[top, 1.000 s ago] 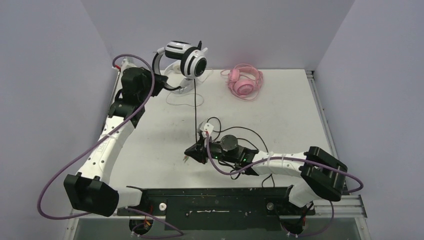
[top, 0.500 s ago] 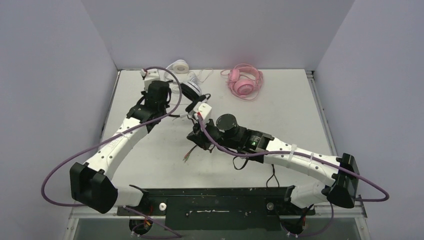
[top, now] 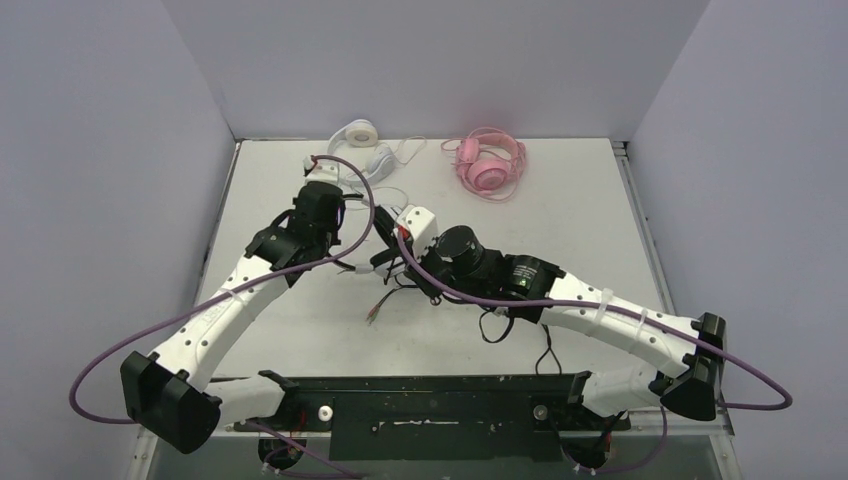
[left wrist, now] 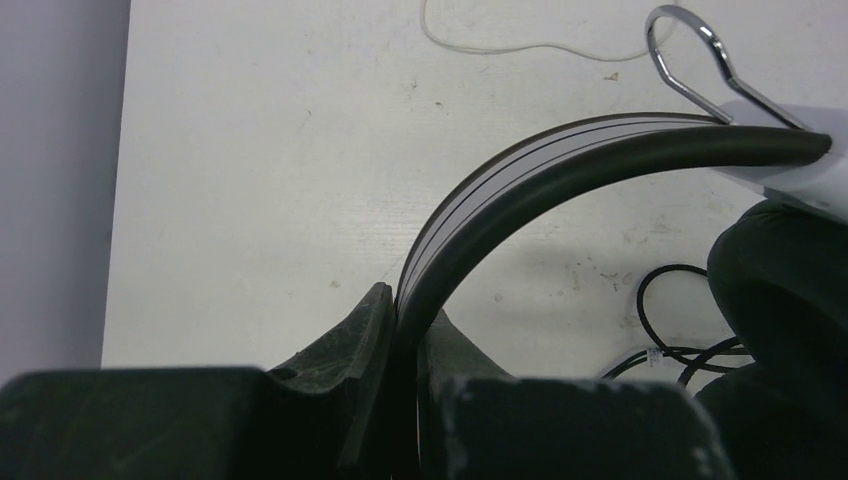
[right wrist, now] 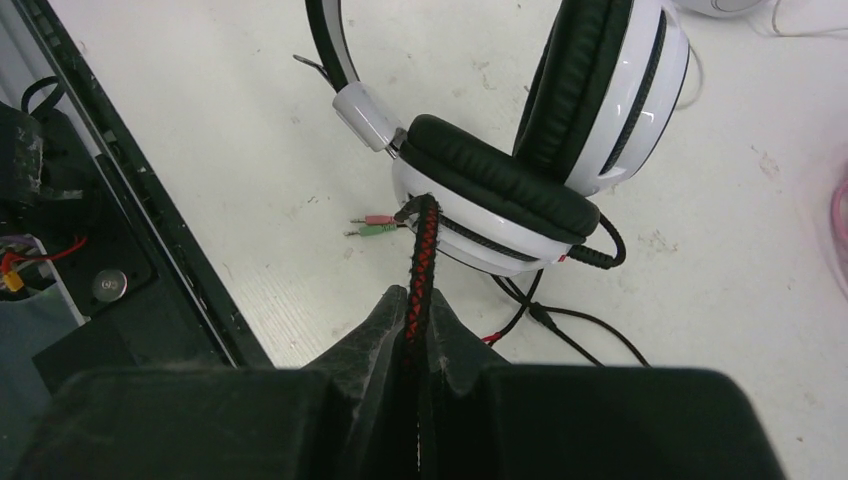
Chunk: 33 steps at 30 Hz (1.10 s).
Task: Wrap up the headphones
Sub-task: Wrap the headphones cable around the headphones.
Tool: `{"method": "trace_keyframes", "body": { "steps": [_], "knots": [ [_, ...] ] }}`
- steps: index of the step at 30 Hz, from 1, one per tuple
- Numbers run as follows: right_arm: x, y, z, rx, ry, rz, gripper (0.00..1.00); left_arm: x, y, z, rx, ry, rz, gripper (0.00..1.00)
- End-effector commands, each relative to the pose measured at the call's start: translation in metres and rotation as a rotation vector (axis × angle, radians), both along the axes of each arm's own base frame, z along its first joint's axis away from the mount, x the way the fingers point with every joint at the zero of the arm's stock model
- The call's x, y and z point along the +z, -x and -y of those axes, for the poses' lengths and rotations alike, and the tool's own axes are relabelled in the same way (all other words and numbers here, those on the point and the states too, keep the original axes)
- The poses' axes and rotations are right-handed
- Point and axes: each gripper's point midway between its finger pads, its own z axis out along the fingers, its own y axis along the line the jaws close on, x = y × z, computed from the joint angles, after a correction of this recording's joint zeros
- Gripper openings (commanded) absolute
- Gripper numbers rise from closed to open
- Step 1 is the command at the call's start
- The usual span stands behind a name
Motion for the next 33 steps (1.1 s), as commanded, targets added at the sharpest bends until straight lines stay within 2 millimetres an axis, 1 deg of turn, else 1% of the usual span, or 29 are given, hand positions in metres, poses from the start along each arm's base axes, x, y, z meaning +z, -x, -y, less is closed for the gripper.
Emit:
{"method": "trace_keyframes", "body": {
  "steps": [1,4,6,9,12,16,21,24,28,30,32,33],
  "knots": [
    [0.045,-0.005,0.003,-0.051,-0.097,0.052,0.03,0.052,-0.005,0.017,-0.047,0.099,0.102,0.0],
    [0.063,-0.005,-0.002,-0.054,-0.128,0.038,0.02,0.059,-0.001,0.017,-0.056,0.105,0.096,0.0],
    [0.07,-0.003,-0.003,-0.063,-0.152,0.021,0.02,0.062,0.002,0.017,-0.063,0.11,0.098,0.0],
    [0.076,0.004,-0.005,-0.067,-0.185,-0.011,0.01,0.06,0.009,0.018,-0.078,0.129,0.087,0.0],
    [0.074,0.009,-0.004,-0.069,-0.181,-0.014,0.02,0.05,0.014,0.02,-0.093,0.137,0.066,0.0],
    [0.072,0.007,-0.002,-0.082,-0.155,-0.007,0.03,0.038,0.016,0.018,-0.097,0.111,0.038,0.0],
    [0.075,0.003,-0.001,-0.095,-0.145,0.007,0.04,0.035,0.015,0.021,-0.11,0.105,0.035,0.0],
    [0.079,0.001,-0.004,-0.082,-0.137,0.023,0.04,0.033,0.014,0.022,-0.116,0.088,0.024,0.0],
    [0.08,-0.007,-0.005,-0.088,-0.088,0.062,0.08,0.03,0.013,0.023,-0.119,0.039,0.014,0.0],
    [0.08,-0.011,-0.004,-0.093,-0.061,0.08,0.08,0.026,0.013,0.023,-0.122,0.011,0.004,0.0],
    [0.082,-0.015,0.0,-0.104,-0.031,0.111,0.08,0.024,0.013,0.028,-0.154,-0.009,-0.013,0.0],
    [0.083,-0.018,0.003,-0.116,-0.019,0.128,0.09,0.022,0.014,0.034,-0.197,-0.013,-0.023,0.0]
  ]
}}
